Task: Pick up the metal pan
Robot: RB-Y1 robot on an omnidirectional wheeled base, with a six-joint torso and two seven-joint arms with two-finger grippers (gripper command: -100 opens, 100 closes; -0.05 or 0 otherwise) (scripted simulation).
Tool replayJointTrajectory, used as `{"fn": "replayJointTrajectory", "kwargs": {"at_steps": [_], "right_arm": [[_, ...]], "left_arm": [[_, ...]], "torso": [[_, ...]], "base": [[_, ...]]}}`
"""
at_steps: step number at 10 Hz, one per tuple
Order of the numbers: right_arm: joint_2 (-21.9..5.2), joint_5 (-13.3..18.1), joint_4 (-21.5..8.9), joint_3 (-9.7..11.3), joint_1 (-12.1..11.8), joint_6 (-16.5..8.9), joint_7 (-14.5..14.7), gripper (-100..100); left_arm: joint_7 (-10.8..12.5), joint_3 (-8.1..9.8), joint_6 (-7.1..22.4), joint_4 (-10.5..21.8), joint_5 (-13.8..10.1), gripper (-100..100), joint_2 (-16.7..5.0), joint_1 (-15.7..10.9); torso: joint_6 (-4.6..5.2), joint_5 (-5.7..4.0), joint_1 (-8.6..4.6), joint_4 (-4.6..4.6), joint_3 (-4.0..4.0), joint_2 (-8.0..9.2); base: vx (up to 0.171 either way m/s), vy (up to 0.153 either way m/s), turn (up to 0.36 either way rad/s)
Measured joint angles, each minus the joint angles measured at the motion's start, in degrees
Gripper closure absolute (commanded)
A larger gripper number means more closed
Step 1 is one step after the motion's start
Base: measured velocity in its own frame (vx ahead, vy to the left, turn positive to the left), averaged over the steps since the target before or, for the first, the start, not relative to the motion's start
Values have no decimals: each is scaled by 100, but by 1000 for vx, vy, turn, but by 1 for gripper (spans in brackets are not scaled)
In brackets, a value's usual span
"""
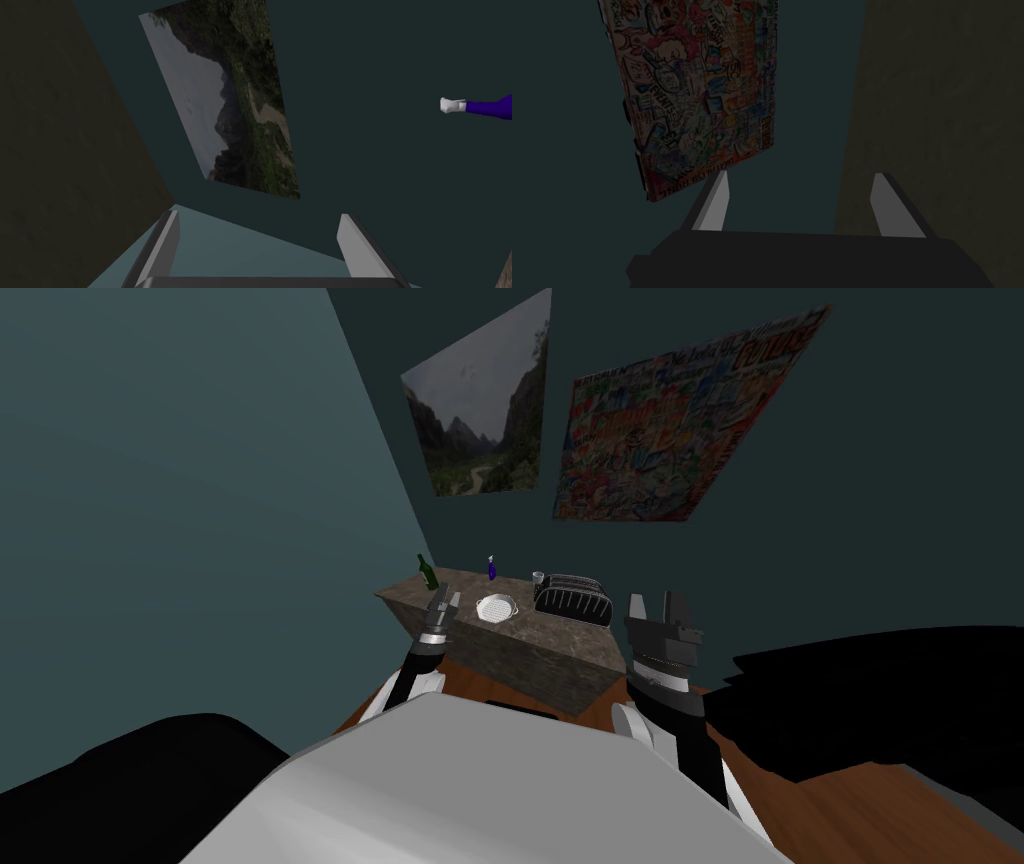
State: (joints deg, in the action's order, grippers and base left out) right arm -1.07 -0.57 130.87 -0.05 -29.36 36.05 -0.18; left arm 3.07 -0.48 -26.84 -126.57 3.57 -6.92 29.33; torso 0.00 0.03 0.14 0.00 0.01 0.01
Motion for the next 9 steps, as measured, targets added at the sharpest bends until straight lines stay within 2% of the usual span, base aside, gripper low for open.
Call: {"fn": "replayJointTrajectory", "kwargs": {"at_steps": [9], "right_arm": [[0, 0, 0, 0, 0, 0, 0, 0]], "left_arm": [[-37, 39, 1384, -79, 151, -100, -283, -242]], "torso": [[-1, 0, -1, -1, -1, -2]], "base": [[-1, 30, -45]]}}
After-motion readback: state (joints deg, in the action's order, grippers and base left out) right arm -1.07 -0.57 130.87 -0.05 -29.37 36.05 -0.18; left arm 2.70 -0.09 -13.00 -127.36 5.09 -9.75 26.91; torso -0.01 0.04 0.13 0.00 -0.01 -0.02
